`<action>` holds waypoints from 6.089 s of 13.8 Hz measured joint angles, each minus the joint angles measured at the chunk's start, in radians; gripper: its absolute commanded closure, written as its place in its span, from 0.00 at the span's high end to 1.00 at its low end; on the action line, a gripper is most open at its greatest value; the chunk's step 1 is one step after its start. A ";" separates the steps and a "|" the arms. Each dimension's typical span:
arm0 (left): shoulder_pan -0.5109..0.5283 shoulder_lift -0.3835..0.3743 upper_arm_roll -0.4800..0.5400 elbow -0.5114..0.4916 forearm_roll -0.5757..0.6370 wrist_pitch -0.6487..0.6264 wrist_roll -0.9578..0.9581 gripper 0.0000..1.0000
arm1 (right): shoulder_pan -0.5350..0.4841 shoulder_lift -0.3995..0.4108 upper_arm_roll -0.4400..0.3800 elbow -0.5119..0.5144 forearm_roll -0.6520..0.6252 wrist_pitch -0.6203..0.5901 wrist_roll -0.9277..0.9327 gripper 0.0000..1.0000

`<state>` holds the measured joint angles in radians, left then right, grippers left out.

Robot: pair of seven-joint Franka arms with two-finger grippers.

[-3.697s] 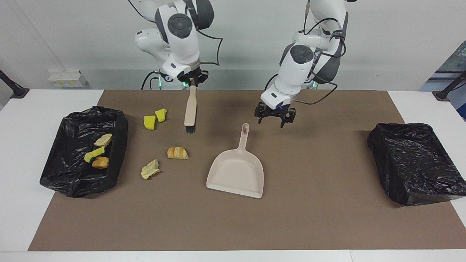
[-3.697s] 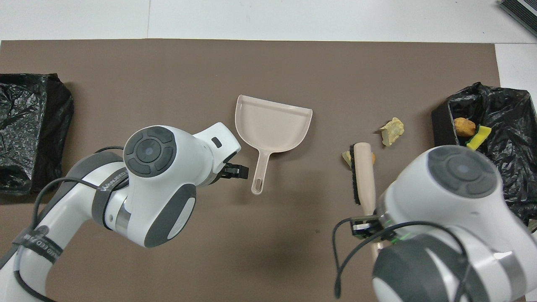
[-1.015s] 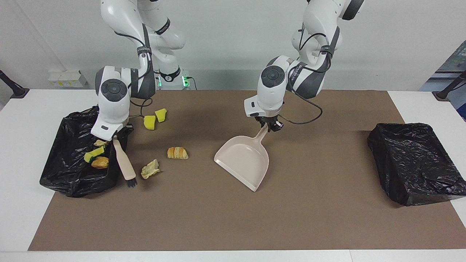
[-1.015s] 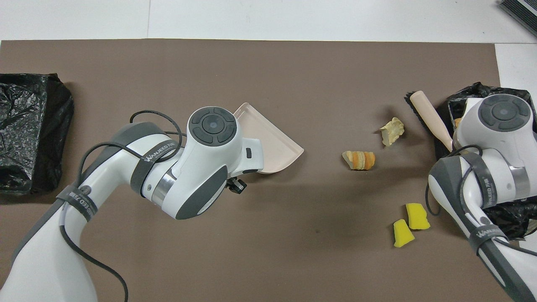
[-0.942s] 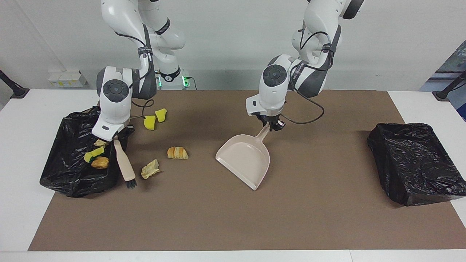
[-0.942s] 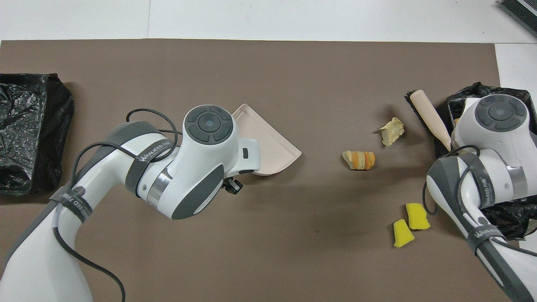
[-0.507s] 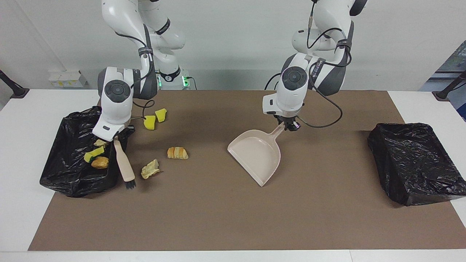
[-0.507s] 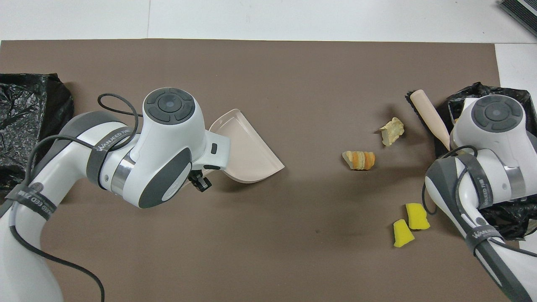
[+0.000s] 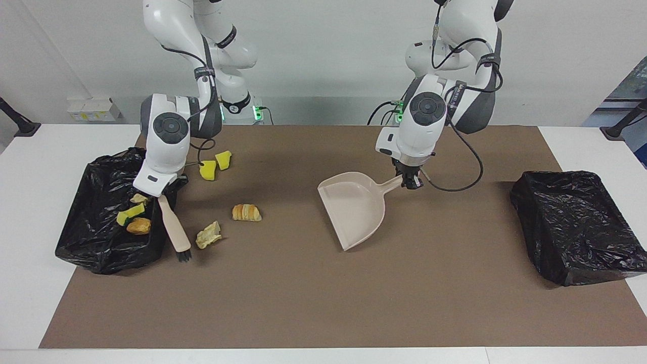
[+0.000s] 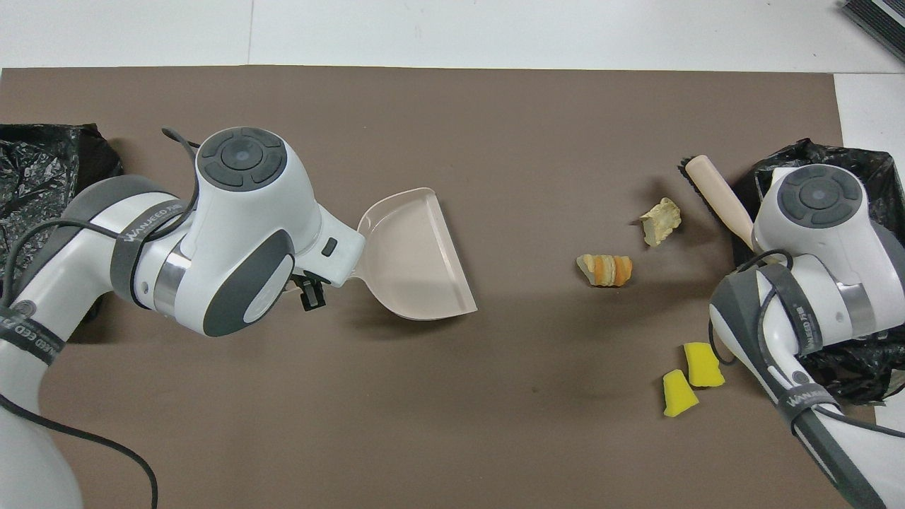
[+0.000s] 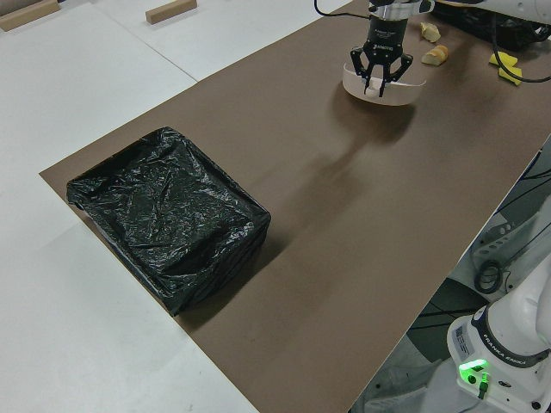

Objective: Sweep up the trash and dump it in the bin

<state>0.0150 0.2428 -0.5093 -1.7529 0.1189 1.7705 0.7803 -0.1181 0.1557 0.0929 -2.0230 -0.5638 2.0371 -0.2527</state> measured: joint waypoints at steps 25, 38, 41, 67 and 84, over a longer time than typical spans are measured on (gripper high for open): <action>-0.037 -0.117 -0.022 -0.298 -0.001 0.305 -0.024 0.00 | 0.432 0.033 0.003 -0.095 0.592 -0.177 0.666 0.00; -0.059 -0.119 -0.016 -0.336 0.018 0.358 -0.050 0.00 | 0.580 0.037 0.010 0.010 0.969 -0.114 0.813 0.00; -0.059 -0.119 -0.016 -0.340 0.018 0.360 -0.049 0.00 | 0.587 0.070 0.012 0.149 1.011 -0.211 0.851 0.00; -0.050 -0.217 -0.013 -0.449 0.020 0.354 -0.002 0.00 | 0.549 -0.001 0.013 -0.105 0.959 -0.323 0.679 0.00; -0.031 -0.220 -0.009 -0.488 0.021 0.403 0.077 0.00 | 0.490 0.046 -0.009 0.235 1.065 -0.629 0.811 0.00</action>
<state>-0.0164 0.0226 -0.5186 -2.2410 0.1399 2.1733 0.8577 0.3724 0.2013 0.0835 -1.7880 0.5013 1.4078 0.5579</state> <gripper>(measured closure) 0.678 0.731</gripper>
